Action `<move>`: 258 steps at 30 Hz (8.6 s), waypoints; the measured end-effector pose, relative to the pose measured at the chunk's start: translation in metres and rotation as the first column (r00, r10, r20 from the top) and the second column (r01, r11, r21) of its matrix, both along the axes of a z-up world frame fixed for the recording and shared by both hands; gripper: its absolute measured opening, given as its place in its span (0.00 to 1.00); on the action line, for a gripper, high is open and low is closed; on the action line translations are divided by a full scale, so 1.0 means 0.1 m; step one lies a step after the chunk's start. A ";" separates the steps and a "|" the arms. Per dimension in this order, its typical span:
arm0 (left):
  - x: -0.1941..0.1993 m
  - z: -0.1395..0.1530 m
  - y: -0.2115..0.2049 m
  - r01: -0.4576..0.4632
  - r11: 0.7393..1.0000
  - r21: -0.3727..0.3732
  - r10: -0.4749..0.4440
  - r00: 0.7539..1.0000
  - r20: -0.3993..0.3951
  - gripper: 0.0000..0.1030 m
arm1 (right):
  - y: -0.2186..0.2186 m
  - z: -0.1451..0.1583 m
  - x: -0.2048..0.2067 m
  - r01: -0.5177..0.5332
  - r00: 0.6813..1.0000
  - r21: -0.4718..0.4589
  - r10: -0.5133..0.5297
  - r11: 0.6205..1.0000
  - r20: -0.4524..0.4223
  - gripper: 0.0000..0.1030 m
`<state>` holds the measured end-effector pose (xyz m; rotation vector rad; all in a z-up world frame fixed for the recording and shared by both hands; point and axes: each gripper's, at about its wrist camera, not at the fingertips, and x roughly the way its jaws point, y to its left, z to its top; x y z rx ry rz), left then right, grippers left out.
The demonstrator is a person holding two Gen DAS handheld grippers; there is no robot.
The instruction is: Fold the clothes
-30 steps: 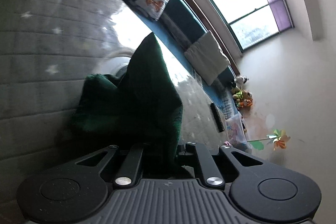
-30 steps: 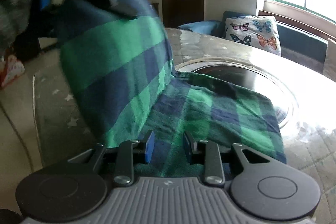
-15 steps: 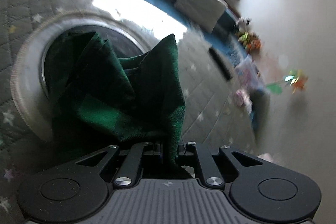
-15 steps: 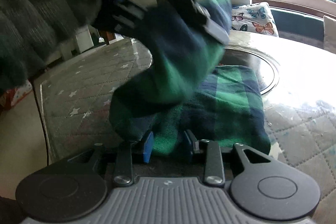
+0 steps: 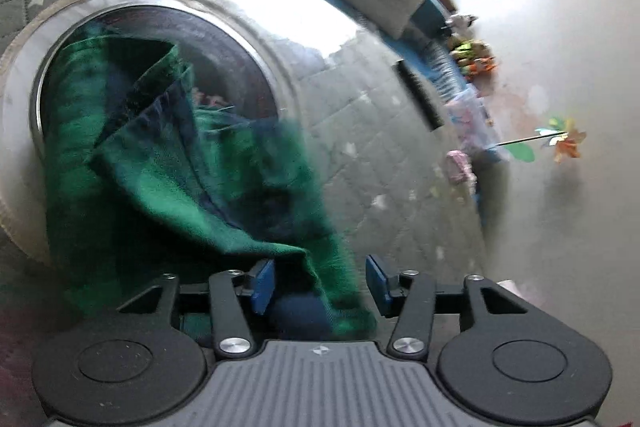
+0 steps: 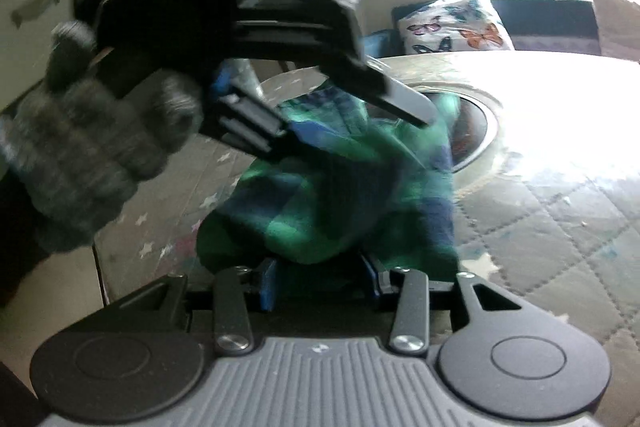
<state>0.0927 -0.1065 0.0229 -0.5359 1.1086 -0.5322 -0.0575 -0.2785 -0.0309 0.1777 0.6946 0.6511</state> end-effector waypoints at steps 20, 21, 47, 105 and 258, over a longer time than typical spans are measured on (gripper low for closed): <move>-0.88 0.18 0.65 0.054 0.970 0.235 -0.121 0.952 0.281 0.69 | -0.94 0.21 0.22 0.213 0.970 0.170 -0.187 0.962 -0.155 0.53; -0.93 0.16 0.62 0.056 0.960 0.274 -0.138 0.947 0.290 0.70 | -0.92 0.22 0.28 0.213 0.969 0.155 -0.189 0.965 -0.157 0.53; -1.23 -0.13 0.57 -0.060 0.842 0.535 -0.176 0.909 0.379 0.29 | -0.33 0.22 1.28 0.159 0.970 0.022 -0.152 0.987 -0.188 0.50; -0.89 -0.30 0.64 0.062 0.862 0.503 -0.315 0.843 0.436 0.24 | 0.33 0.26 0.42 -0.095 0.994 -0.300 0.108 0.949 0.026 0.19; -0.32 -0.32 1.34 -0.148 0.954 0.262 0.071 0.957 0.280 0.61 | 0.19 0.06 1.22 0.197 0.960 -0.101 -0.213 0.975 -0.184 0.52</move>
